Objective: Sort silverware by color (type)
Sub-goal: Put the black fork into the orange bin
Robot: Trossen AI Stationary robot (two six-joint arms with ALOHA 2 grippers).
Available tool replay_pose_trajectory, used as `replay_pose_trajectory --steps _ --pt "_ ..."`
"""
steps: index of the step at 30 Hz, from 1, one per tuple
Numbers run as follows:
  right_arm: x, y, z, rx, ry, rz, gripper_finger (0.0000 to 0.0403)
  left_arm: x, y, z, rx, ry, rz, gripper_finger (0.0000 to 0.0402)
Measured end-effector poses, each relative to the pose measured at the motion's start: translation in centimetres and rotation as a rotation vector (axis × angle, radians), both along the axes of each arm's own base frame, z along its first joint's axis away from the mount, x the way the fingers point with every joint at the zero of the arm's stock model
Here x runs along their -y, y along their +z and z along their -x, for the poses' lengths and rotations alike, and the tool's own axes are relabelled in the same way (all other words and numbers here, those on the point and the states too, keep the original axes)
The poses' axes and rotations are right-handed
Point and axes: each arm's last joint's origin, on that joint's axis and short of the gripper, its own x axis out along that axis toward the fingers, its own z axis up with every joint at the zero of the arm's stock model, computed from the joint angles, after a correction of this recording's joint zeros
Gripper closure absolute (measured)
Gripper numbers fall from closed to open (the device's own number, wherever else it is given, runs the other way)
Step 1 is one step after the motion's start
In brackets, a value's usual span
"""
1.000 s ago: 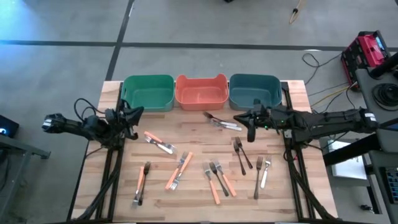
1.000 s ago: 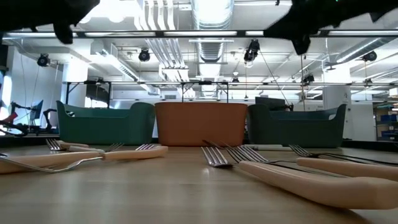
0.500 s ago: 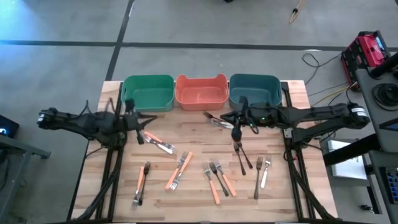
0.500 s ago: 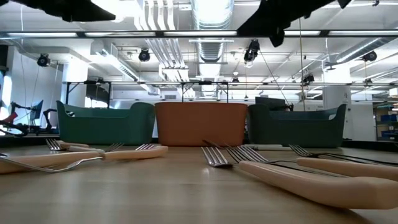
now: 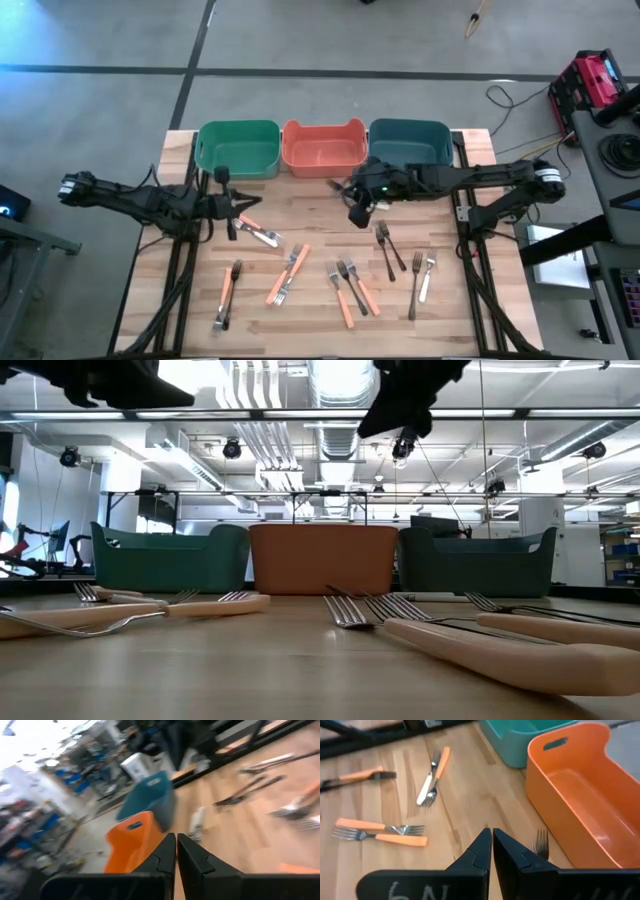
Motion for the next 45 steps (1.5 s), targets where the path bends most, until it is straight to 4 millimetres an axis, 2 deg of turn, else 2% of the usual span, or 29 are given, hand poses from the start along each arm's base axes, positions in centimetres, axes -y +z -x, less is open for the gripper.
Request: replay_pose_trajectory --steps 4,13,19,22,25,27,33,38,45 --pt "0.0 -0.2 -1.8 -0.062 0.019 0.017 0.0394 -0.3 0.1 0.1 0.016 0.114 -0.025 0.0401" --pt "0.1 -1.3 -4.8 -0.184 0.031 0.025 0.0394 -0.6 0.2 0.4 0.017 0.220 -0.063 0.0401" --pt "0.4 -2.0 -6.5 -0.173 -0.137 -0.138 0.0394 -0.9 0.2 0.5 0.001 0.309 -0.109 0.0401" --pt "0.1 -3.1 -6.5 -0.259 -0.185 -0.332 0.0394 -0.9 0.3 0.6 0.004 0.335 -0.109 0.0401" --pt "-0.6 -4.7 -6.1 -0.426 -0.179 -0.599 0.0394 -0.9 0.3 0.6 0.007 0.338 -0.108 0.0401" --pt "-1.7 -5.6 -5.6 -0.546 -0.190 -0.711 0.0394 -0.9 0.3 0.6 0.008 0.338 -0.107 0.0401" --pt "-5.3 -7.4 -3.0 -0.899 -0.311 -0.715 0.0394 -0.9 0.3 0.6 0.014 0.339 -0.104 0.0401" --pt "-6.8 -8.2 -1.1 -0.925 -0.400 -0.673 0.0394 -0.9 0.4 0.6 0.018 0.339 -0.102 0.0402" --pt "-7.1 -11.9 2.0 -0.873 -0.457 -0.657 0.0394 -0.9 0.3 0.5 0.015 0.339 -0.103 0.0401"
